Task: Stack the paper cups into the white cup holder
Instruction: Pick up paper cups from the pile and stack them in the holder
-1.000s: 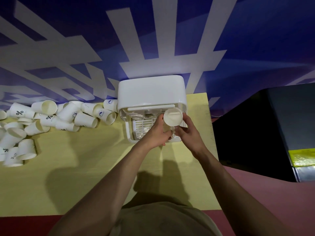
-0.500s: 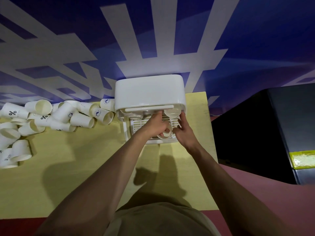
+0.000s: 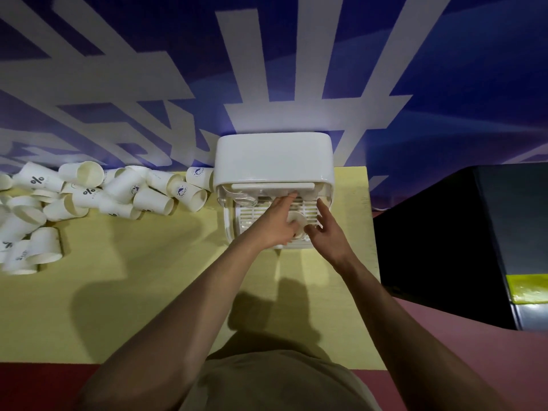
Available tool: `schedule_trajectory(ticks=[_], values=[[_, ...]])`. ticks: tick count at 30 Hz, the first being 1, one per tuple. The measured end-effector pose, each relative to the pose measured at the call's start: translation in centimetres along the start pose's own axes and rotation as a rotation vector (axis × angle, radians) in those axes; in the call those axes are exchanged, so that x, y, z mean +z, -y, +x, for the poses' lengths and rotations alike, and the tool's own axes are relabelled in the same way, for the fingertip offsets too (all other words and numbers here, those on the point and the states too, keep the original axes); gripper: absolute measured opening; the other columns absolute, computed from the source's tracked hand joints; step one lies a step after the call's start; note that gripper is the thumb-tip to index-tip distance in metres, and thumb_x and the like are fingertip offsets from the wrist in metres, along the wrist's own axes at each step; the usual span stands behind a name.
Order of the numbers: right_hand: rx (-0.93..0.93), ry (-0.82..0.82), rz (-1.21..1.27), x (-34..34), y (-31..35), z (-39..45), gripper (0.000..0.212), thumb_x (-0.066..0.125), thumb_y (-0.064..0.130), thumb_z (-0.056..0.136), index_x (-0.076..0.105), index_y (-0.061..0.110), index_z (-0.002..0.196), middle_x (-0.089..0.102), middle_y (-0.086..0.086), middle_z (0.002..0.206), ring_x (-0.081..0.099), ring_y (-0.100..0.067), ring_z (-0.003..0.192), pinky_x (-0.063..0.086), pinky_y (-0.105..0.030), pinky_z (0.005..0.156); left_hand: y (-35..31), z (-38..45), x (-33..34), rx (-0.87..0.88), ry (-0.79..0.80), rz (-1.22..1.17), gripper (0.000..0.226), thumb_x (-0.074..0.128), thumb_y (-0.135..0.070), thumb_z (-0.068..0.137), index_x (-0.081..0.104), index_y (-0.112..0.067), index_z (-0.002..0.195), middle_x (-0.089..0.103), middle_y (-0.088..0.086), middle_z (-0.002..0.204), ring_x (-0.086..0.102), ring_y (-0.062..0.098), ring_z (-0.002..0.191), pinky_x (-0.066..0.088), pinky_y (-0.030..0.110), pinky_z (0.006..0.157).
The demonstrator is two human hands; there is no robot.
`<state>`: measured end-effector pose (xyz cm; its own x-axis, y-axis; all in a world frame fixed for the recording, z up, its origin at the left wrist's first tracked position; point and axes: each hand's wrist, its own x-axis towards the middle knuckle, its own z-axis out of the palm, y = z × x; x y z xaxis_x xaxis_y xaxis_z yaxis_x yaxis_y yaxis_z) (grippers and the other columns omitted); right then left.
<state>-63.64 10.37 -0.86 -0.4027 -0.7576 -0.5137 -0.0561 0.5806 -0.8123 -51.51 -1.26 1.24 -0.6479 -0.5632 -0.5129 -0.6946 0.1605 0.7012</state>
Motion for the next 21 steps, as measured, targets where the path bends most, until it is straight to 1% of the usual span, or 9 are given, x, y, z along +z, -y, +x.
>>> schedule_trajectory(ticks=[3, 5, 7, 8, 10, 13, 15, 19, 21], values=[[-0.055, -0.025, -0.056, 0.5, -0.5, -1.3, 0.069, 0.059, 0.015, 0.095, 0.031, 0.021, 0.158, 0.035, -0.002, 0.162, 0.036, -0.021, 0.148, 0.035, -0.045, 0.121, 2.0, -3.9, -0.4, 0.075, -0.075, 0.039, 0.067, 0.059, -0.021, 0.098, 0.028, -0.031, 0.156, 0.028, -0.009, 0.156, 0.055, 0.007, 0.090, 0.047, 0.017, 0.082], [-0.139, -0.063, -0.142, 1.2, -0.5, -2.3, 0.062, 0.059, 0.015, 0.093, 0.040, 0.016, 0.152, 0.044, -0.006, 0.153, 0.044, -0.023, 0.140, 0.038, -0.042, 0.118, 4.2, -6.9, -0.7, 0.098, -0.136, 0.070, 0.064, 0.060, -0.026, 0.098, 0.030, -0.033, 0.154, 0.030, -0.011, 0.154, 0.060, 0.008, 0.086, 0.050, 0.024, 0.088], [-0.297, -0.098, -0.253, 2.3, -0.3, -3.4, 0.055, 0.057, 0.020, 0.092, 0.048, 0.009, 0.145, 0.052, -0.009, 0.144, 0.049, -0.026, 0.134, 0.039, -0.038, 0.115, 6.9, -10.1, -1.0, 0.075, -0.188, 0.084, 0.061, 0.062, -0.028, 0.097, 0.034, -0.033, 0.152, 0.030, -0.015, 0.150, 0.066, 0.011, 0.077, 0.054, 0.033, 0.088], [-0.378, -0.102, -0.305, 2.9, -0.2, -3.9, 0.053, 0.054, 0.025, 0.092, 0.050, 0.008, 0.142, 0.053, -0.010, 0.142, 0.049, -0.027, 0.134, 0.040, -0.040, 0.114, 8.4, -11.6, -1.2, 0.050, -0.209, 0.087, 0.061, 0.063, -0.028, 0.097, 0.036, -0.034, 0.151, 0.030, -0.017, 0.149, 0.067, 0.011, 0.074, 0.055, 0.034, 0.087], [-0.485, -0.085, -0.386, 4.6, 0.3, -4.9, 0.051, 0.052, 0.030, 0.094, 0.051, 0.012, 0.142, 0.050, -0.010, 0.143, 0.046, -0.028, 0.135, 0.040, -0.042, 0.113, 11.5, -14.6, -1.7, -0.012, -0.247, 0.084, 0.060, 0.065, -0.029, 0.096, 0.038, -0.035, 0.149, 0.032, -0.018, 0.147, 0.067, 0.008, 0.076, 0.056, 0.035, 0.086], [-0.576, -0.044, -0.514, 7.6, 1.8, -6.2, 0.049, 0.058, 0.027, 0.094, 0.053, 0.017, 0.141, 0.043, -0.009, 0.149, 0.040, -0.029, 0.135, 0.041, -0.040, 0.109, 16.2, -18.4, -2.7, -0.091, -0.309, 0.060, 0.059, 0.067, -0.029, 0.095, 0.042, -0.037, 0.147, 0.034, -0.015, 0.147, 0.065, 0.002, 0.086, 0.057, 0.030, 0.085], [-0.645, -0.006, -0.634, 10.3, 2.8, -6.7, 0.048, 0.053, 0.032, 0.095, 0.053, 0.018, 0.141, 0.039, -0.010, 0.151, 0.037, -0.031, 0.136, 0.042, -0.042, 0.110, 19.2, -20.3, -3.9, -0.116, -0.331, 0.042, 0.058, 0.068, -0.027, 0.095, 0.044, -0.035, 0.147, 0.035, -0.011, 0.148, 0.064, 0.003, 0.091, 0.057, 0.029, 0.085], [-0.700, 0.057, -0.749, 16.9, 4.8, -7.0, 0.047, 0.047, 0.038, 0.095, 0.056, 0.019, 0.137, 0.038, -0.014, 0.152, 0.037, -0.033, 0.134, 0.042, -0.043, 0.111, 24.8, -22.7, -8.4, -0.147, -0.391, 0.019, 0.056, 0.069, -0.024, 0.094, 0.048, -0.030, 0.145, 0.037, -0.009, 0.147, 0.067, 0.010, 0.086, 0.057, 0.032, 0.085], [-0.736, 0.064, -0.783, 20.6, 5.7, -6.9, 0.045, 0.049, 0.037, 0.095, 0.058, 0.018, 0.134, 0.040, -0.016, 0.150, 0.041, -0.033, 0.131, 0.045, -0.044, 0.108, 27.5, -23.6, -11.8, -0.157, -0.460, 0.006, 0.054, 0.070, -0.019, 0.093, 0.051, -0.024, 0.143, 0.039, -0.006, 0.145, 0.066, 0.005, 0.083, 0.057, 0.026, 0.083]])
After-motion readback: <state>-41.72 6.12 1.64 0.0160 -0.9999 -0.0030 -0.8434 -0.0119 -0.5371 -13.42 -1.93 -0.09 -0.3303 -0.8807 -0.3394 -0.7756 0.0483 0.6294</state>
